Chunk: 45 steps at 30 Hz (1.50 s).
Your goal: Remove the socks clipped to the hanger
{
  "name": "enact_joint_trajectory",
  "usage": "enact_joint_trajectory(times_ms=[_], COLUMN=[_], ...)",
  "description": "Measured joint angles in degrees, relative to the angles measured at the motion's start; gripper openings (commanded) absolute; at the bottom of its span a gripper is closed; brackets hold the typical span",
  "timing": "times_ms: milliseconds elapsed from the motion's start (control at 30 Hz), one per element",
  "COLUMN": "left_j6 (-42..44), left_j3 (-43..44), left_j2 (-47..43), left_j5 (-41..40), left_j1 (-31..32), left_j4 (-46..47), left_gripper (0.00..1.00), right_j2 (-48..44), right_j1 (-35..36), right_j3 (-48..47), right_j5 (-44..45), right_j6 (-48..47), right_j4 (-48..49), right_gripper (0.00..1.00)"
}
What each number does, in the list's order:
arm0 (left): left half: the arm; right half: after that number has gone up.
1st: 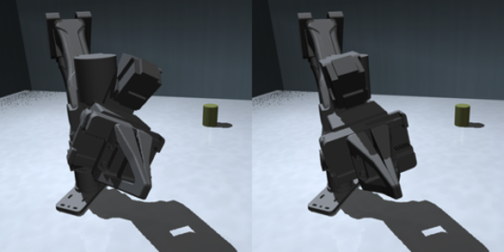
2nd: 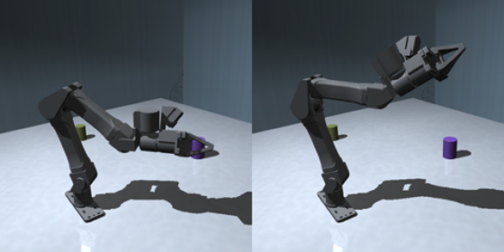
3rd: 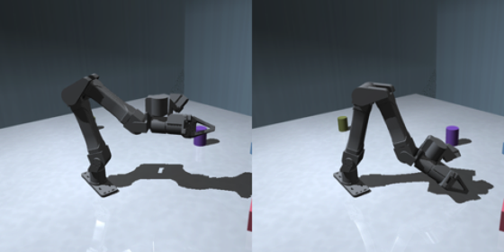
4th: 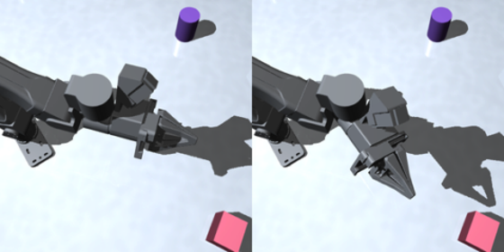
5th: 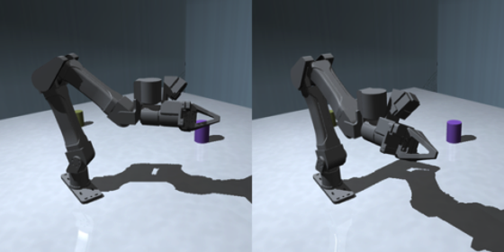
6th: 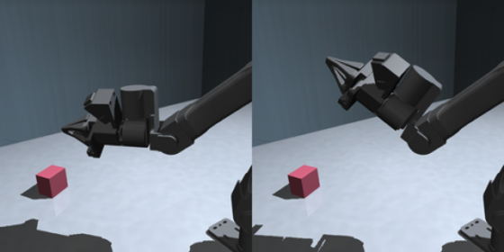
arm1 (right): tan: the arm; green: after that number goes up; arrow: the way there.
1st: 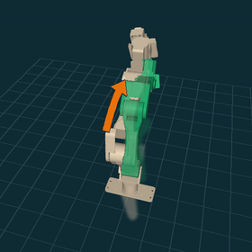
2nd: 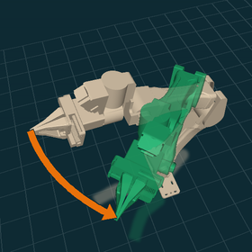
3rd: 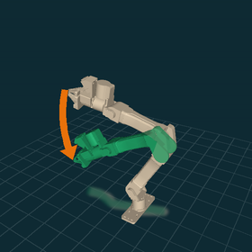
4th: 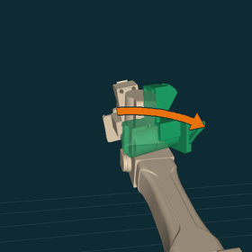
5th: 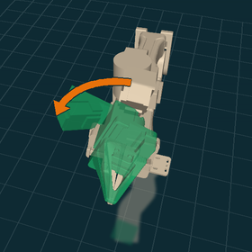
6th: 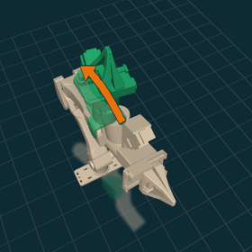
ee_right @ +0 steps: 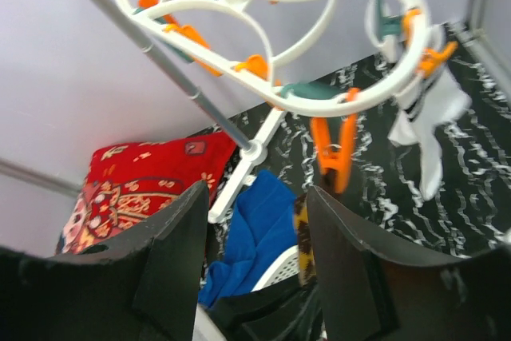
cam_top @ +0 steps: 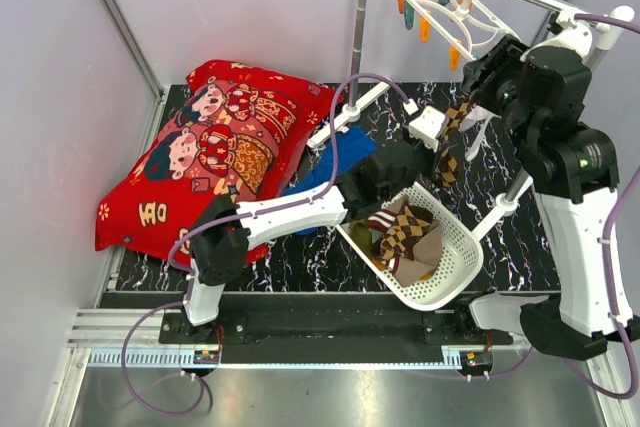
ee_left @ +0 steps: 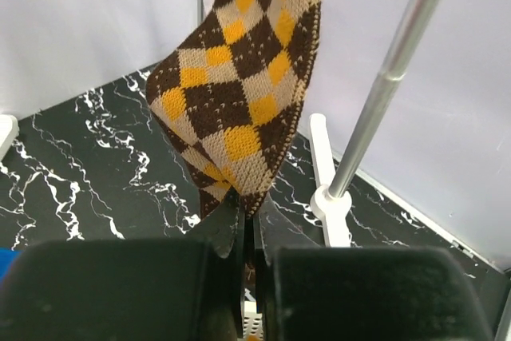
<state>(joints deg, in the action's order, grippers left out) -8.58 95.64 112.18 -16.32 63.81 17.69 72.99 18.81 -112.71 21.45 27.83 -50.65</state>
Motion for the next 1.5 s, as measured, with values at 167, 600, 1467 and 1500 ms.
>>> enact_joint_trajectory(times_ms=[167,600,1467,1500], left_j6=[2.0,6.7,7.8,8.0], left_j3=[-0.1,-1.9,-1.9,-1.9], left_j2=[-0.9,-2.4,-2.4,-2.4], left_j5=[-1.7,-5.6,-6.4,-6.4], left_j1=[1.9,5.3,6.0,6.1], left_j4=[0.5,2.4,2.6,2.6], left_gripper=[0.0,0.0,0.0,0.0], right_j2=[-2.1,2.0,9.6,9.5], right_j1=[0.0,0.0,0.0,0.0], right_j3=[-0.1,-0.4,-2.0,-1.8], right_j5=[4.1,11.1,12.0,12.0], right_j6=[-1.7,-5.7,-12.4,-12.5], right_j4=[-2.4,-6.1,-3.3,-3.2], right_gripper=[0.58,0.6,0.57,0.57])
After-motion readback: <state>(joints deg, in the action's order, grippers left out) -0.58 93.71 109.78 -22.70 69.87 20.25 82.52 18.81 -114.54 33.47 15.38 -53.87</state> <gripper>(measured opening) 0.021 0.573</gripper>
